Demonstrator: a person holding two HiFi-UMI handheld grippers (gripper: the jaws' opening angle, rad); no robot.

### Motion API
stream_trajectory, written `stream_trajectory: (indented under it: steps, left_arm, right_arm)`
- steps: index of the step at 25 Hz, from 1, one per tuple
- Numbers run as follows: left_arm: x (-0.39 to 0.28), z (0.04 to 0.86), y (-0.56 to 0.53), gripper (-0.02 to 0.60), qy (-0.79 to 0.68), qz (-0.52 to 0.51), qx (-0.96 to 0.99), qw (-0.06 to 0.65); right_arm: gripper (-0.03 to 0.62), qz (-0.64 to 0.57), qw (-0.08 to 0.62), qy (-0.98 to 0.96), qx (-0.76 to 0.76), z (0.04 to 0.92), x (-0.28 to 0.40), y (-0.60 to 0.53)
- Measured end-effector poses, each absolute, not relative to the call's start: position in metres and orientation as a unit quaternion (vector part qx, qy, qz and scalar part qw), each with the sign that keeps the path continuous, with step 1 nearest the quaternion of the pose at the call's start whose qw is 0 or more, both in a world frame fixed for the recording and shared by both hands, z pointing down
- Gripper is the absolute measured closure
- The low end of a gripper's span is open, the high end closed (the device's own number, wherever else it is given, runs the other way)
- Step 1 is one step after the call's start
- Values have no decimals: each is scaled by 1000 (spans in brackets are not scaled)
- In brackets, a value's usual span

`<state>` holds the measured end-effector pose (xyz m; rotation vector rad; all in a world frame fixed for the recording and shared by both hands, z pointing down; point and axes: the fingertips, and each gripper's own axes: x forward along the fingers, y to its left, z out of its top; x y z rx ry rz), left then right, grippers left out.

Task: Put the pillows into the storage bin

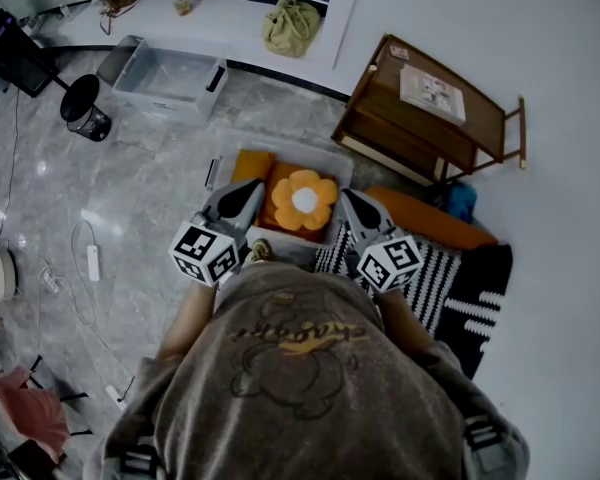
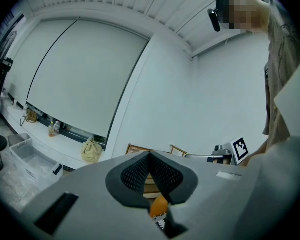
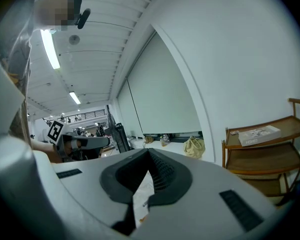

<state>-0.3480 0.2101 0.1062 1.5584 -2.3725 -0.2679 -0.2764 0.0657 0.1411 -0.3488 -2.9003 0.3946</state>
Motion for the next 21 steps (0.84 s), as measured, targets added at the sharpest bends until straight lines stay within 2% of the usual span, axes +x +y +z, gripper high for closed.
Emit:
stream_trajectory:
  steps: [21]
  left_arm:
    - [-349, 108, 218, 577, -832, -97, 527, 146]
  right_arm:
    - [592, 127, 98, -978, -135, 143, -280, 67]
